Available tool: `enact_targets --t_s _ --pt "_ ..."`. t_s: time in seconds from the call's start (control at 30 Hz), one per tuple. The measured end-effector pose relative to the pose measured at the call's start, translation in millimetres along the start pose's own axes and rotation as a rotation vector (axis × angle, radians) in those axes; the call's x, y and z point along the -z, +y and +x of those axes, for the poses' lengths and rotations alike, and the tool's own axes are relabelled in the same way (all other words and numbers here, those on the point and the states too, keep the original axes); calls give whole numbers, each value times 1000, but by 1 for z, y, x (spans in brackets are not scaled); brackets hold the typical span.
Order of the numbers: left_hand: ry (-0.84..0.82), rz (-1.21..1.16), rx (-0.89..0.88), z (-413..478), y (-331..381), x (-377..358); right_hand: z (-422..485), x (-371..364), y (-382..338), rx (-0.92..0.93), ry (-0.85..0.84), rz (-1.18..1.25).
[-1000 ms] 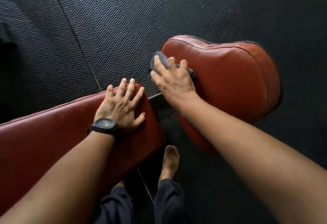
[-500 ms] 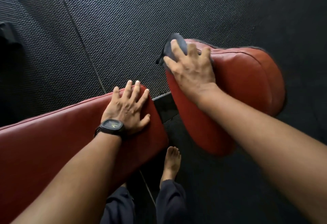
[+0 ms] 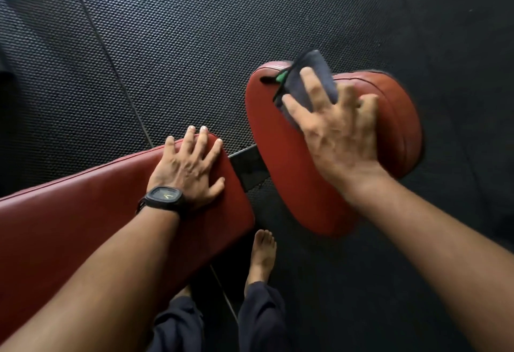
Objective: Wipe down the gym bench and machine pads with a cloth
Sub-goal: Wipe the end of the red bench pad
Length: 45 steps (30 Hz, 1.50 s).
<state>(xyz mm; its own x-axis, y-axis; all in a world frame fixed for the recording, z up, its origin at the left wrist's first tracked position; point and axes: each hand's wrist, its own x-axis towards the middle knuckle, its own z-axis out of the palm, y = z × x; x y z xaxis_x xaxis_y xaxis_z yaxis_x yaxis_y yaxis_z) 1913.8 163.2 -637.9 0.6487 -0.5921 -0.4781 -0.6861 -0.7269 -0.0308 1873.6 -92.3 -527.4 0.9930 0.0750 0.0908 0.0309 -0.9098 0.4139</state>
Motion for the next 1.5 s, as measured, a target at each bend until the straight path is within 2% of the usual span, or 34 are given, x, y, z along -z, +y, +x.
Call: enact_targets --t_s 0.1,0.23,0.3,0.37,0.47,0.67,0.87,0.97,1.07,1.17,1.23,1.3,1.37,1.5 --pt "-10 19 -1 1 -1 2 -31 7 0 -29 38 -7" --pt "-15 22 3 1 -2 2 -52 -7 -36 199 -93 -92" --pt "-21 21 7 2 -1 1 -38 -4 -23 233 -63 -87" --pt "-28 11 8 2 0 2 -27 8 4 91 25 -10" --pt "-29 11 9 1 0 4 -44 21 26 -151 135 -21" --pt "-25 29 10 2 0 3 -79 13 -23 -443 29 78" --pt "-7 24 14 0 0 3 -124 -40 -72 -175 116 117" --pt "-14 6 5 0 0 4 -123 -62 -110 -88 59 176" --pt "-3 -20 7 -3 0 6 -124 -84 -144 80 -38 189" --pt "-36 -43 3 -4 -1 8 -116 -79 -148 57 -118 255" --pt "-61 -65 1 -7 0 12 -114 -61 -140 -11 -95 308" --pt "-66 -178 35 -10 1 21 -106 -35 -127 -79 -35 376" --pt "-68 -448 104 -13 5 35 -96 -9 -116 -146 -3 450" --pt "-184 -1462 247 -33 23 102 -69 52 -87 -315 38 607"
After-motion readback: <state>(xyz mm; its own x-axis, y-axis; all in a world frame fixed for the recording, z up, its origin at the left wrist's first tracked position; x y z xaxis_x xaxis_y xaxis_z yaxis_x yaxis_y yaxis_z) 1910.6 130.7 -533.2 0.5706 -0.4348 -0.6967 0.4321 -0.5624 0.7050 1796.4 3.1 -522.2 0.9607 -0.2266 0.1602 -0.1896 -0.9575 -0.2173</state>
